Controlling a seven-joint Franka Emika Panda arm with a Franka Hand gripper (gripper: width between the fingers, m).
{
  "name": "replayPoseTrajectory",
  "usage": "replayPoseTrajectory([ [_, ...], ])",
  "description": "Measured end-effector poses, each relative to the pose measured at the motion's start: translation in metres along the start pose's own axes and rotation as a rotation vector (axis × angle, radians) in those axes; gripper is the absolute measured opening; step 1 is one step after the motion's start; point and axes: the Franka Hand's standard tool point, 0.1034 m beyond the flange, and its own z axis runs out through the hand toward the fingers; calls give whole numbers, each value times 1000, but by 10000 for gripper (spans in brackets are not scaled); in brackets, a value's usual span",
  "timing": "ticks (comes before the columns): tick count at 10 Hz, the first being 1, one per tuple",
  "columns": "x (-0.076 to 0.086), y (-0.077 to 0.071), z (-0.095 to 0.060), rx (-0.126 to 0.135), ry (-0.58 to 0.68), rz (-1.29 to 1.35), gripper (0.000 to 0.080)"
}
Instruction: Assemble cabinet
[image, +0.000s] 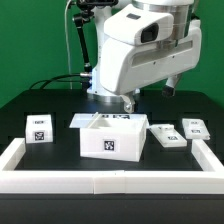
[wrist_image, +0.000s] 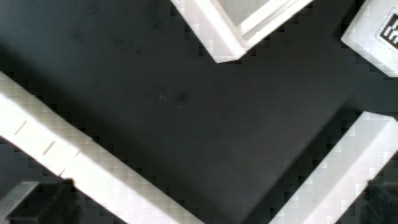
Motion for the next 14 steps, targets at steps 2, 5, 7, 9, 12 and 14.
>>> replayPoseTrajectory([
  [2, 0, 0, 0, 0, 0, 1, 798],
  [5, 0, 0, 0, 0, 0, 0, 798],
  [7, -3, -2, -3, -48, 62, -79, 798],
  [9, -25, -19, 2, -150, 165, -223, 798],
  [12, -45, -35, 25, -210, 202, -380, 798],
  [14, -45, -35, 25, -209, 202, -380, 798],
])
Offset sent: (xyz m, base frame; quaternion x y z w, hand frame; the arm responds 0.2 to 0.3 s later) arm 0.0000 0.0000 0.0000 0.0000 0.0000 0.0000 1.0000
